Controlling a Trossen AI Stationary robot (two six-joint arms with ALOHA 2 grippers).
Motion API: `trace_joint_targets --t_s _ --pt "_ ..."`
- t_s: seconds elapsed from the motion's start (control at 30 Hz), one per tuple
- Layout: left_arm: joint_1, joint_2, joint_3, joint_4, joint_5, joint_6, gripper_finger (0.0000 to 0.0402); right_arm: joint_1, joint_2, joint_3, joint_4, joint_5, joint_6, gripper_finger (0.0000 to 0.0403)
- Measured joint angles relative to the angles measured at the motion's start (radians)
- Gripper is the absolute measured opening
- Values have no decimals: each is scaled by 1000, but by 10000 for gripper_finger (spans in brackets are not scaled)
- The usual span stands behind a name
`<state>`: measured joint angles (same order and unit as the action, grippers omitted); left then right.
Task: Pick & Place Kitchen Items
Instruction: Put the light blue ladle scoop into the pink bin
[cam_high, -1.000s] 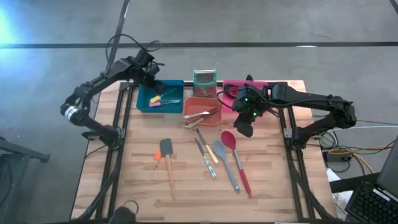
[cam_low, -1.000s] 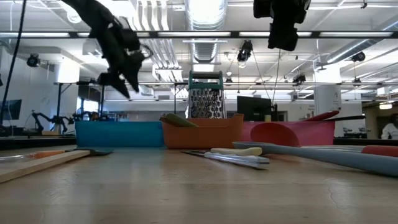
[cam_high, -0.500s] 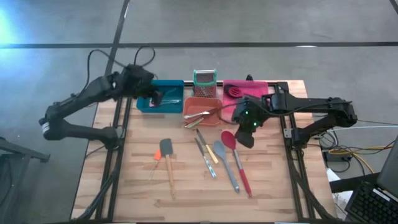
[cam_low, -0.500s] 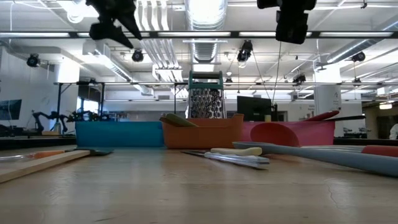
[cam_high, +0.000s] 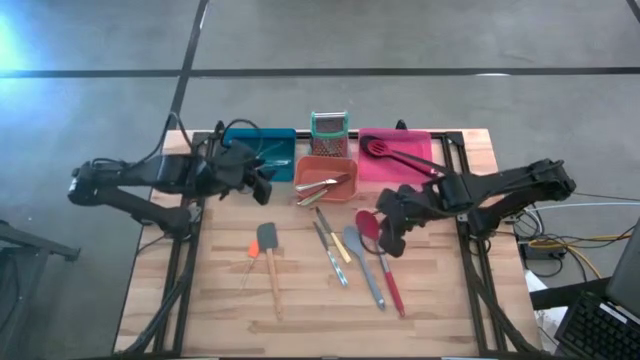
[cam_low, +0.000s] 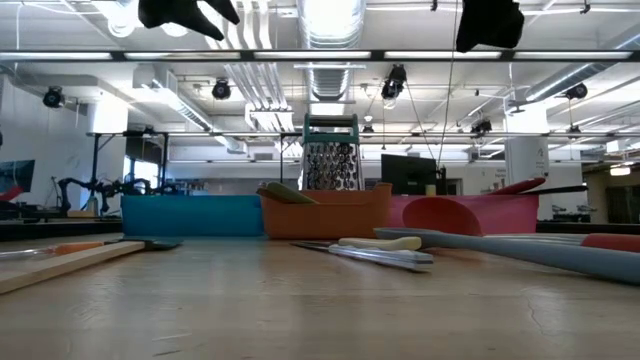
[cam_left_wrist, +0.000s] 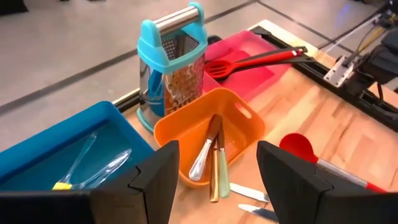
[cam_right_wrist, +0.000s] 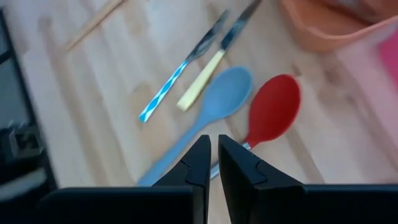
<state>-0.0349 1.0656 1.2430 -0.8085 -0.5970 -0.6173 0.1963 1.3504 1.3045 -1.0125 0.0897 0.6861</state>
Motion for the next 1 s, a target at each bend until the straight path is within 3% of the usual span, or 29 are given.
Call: trace_joint_targets --t_s 0.13,0.4,0.63,1.0 --pt "-31 3 0 4 -70 -22 220 53 13 0 3 120 115 27" --pt "-32 -3 0 8 -105 69 220 166 107 0 72 278 297 27" --pt "-32 -42 -2 -26 -69 136 220 188 219 1 113 216 443 27" --pt "-31 -106 -4 -83 -98 251 218 220 328 11 146 180 648 31"
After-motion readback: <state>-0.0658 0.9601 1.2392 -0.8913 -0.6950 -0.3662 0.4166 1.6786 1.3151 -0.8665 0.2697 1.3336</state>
